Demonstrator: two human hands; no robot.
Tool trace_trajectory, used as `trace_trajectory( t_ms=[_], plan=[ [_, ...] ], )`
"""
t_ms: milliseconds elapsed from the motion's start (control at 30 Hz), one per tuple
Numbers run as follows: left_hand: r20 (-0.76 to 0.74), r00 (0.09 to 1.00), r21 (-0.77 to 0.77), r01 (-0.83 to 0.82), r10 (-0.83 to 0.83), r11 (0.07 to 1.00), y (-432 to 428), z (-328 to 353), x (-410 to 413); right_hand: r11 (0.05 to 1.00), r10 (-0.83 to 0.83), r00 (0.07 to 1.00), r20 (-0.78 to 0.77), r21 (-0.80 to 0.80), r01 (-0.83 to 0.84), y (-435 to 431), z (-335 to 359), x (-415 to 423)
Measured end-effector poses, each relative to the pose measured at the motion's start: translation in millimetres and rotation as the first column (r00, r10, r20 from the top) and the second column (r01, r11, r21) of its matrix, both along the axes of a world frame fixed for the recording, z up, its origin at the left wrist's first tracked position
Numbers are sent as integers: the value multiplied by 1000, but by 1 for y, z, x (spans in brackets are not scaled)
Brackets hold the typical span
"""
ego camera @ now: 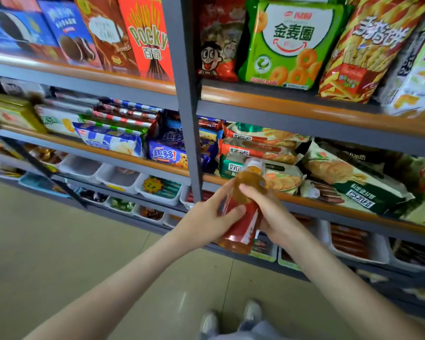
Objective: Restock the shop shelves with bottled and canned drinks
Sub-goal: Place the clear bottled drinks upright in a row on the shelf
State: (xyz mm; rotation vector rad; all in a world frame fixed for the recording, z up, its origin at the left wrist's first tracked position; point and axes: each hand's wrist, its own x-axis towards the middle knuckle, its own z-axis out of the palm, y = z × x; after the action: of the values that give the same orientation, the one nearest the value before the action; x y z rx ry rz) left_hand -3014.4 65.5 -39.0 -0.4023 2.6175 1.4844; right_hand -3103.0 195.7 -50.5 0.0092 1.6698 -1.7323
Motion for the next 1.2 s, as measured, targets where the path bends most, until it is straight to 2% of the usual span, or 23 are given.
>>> trace_trajectory(
  t_ms=[67, 133, 167, 200, 300, 400, 500, 600, 667, 733, 767, 833, 933, 1000, 1067, 1200],
  plan=[
    [71, 989, 284, -145, 130, 948, -11, -10, 2, 995, -5, 997, 71, -96, 12, 1, -6, 0],
    [228, 966, 530, -226, 120, 818, -14, -16, 4, 984, 31, 995, 96, -178, -14, -1, -10, 3],
    [264, 962, 583, -213, 66, 784, -14, -19, 6, 976, 70, 994, 90, -213, -49, -4, -9, 5],
    [252, 968, 587, -165, 14, 793, -13, -22, 7, 967, 107, 991, 79, -242, -85, -7, -9, 6],
    [159, 987, 396, -44, -21, 917, -11, -27, 12, 953, 158, 987, 8, -264, -151, -13, -6, 5],
    [105, 993, -16, -46, 48, 999, -12, -27, 18, 981, 135, 971, -199, -113, -159, -14, -8, -3],
    [23, 997, -386, -53, 68, 921, -15, -31, 24, 989, 87, 941, -327, -86, -122, -11, -8, -9],
    [-57, 996, -487, -83, 63, 870, -16, -31, 26, 991, 113, 899, -422, -23, -135, -11, -6, -9],
    [-16, 996, -396, -92, 93, 914, -15, -30, 25, 986, 146, 895, -422, -15, -168, -11, -6, -7],
    [36, 985, -152, -160, 167, 975, -13, -30, 22, 969, 221, 898, -380, -16, -246, -10, -8, -3],
    [67, 975, 5, -212, 212, 977, -11, -29, 20, 953, 285, 882, -375, 13, -303, -9, -10, 1],
    [124, 948, 265, -315, 292, 911, -8, -28, 16, 911, 399, 843, -360, 48, -410, -8, -15, 11],
    [238, 932, 495, -358, 272, 792, -11, -16, 11, 871, 468, 825, -317, 9, -490, -4, -17, 20],
    [312, 927, 588, -360, 207, 725, -17, -7, 9, 854, 492, 810, -318, -2, -520, -2, -16, 20],
    [358, 919, 615, -365, 165, 699, -23, -2, 10, 862, 467, 840, -277, -68, -502, 0, -12, 20],
    [300, 950, 585, -253, 85, 771, -35, 2, 13, 853, 410, 899, -155, -283, -438, 7, -8, 21]
  ],
)
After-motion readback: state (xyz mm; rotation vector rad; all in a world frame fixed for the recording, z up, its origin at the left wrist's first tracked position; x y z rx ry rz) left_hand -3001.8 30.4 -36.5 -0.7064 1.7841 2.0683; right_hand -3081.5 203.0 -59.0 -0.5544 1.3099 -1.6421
